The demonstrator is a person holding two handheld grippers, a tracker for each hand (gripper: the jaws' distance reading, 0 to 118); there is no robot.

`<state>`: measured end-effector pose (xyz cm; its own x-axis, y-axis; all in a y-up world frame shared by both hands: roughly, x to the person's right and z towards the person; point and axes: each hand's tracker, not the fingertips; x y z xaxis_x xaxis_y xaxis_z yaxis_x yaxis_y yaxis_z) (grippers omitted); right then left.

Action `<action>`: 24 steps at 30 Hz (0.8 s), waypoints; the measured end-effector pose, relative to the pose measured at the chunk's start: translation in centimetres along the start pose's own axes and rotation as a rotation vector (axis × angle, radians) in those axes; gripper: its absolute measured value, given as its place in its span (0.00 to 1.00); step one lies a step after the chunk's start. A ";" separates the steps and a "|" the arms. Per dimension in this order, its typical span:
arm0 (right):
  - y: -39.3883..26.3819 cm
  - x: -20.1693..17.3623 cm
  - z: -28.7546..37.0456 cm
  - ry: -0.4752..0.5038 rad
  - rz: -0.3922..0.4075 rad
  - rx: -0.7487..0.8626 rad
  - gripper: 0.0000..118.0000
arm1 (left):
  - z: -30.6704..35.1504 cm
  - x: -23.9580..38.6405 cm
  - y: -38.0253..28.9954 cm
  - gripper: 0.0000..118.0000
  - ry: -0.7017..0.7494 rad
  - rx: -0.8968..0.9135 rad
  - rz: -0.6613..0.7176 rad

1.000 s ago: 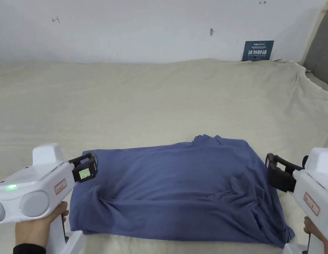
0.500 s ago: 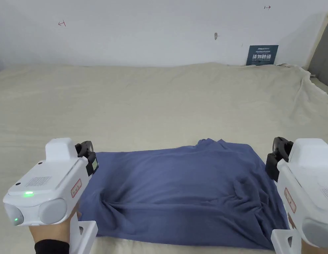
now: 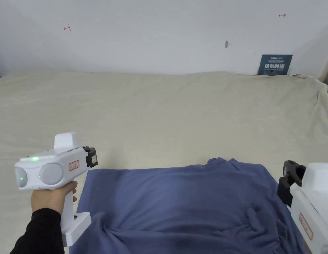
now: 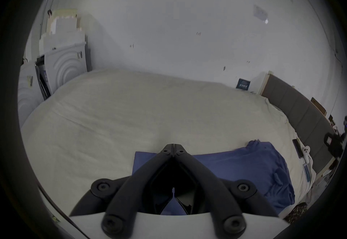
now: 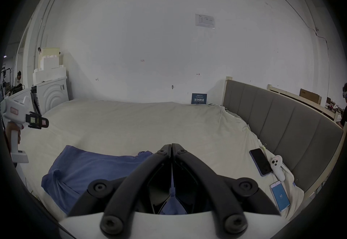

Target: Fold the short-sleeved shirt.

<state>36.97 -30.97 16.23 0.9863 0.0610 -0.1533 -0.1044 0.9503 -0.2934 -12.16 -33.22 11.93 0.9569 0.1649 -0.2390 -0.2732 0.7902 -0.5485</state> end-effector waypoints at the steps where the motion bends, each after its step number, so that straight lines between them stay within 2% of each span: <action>1: -0.2 0.0 -0.6 -0.001 0.002 -0.008 0.00 | -1.2 -0.5 0.4 0.00 0.003 -0.020 0.017; 3: -0.5 -0.1 -1.8 -0.005 0.009 -0.030 0.00 | -4.2 -1.5 1.0 0.03 0.027 -0.084 0.037; 5: -0.9 -0.1 -2.9 -0.007 0.008 -0.052 0.00 | -6.9 -2.5 1.1 0.17 0.051 -0.141 0.057; 6: -1.1 -0.1 -3.4 -0.010 0.009 -0.061 0.00 | -8.2 -3.1 1.1 0.29 0.045 -0.172 0.069; 7: -1.3 -0.1 -3.9 -0.012 0.010 -0.070 0.00 | -9.4 -3.5 1.0 0.50 0.053 -0.194 0.080; 8: -1.5 -0.1 -4.3 -0.014 0.012 -0.077 0.00 | -10.7 -3.9 0.9 0.63 0.076 -0.232 0.079; 10: -1.8 -0.1 -5.2 -0.019 0.013 -0.092 0.00 | -12.6 -4.6 0.5 0.74 0.101 -0.283 0.070; 15: -2.4 0.1 -6.8 -0.030 0.006 -0.119 0.00 | -16.1 -6.0 -0.9 0.73 0.139 -0.361 0.066; 17: -2.6 0.1 -7.3 -0.031 0.004 -0.130 0.00 | -17.0 -6.4 -1.5 0.61 0.147 -0.369 0.074; 19: -2.9 0.2 -7.6 -0.031 0.003 -0.140 0.00 | -17.9 -6.4 -2.1 0.39 0.147 -0.393 0.075; 21: -3.1 0.5 -8.0 -0.031 -0.003 -0.152 0.00 | -18.0 -5.7 -2.7 0.34 0.156 -0.407 0.046; 24: -3.3 1.3 -8.9 -0.022 -0.031 -0.182 0.00 | -17.9 -4.6 -2.8 0.16 0.149 -0.387 -0.003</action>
<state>37.43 -36.70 8.55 0.9918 0.0410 -0.1210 -0.0931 0.8809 -0.4641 -17.58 -46.79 0.21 0.9409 0.0530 -0.3345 -0.3142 0.5055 -0.8036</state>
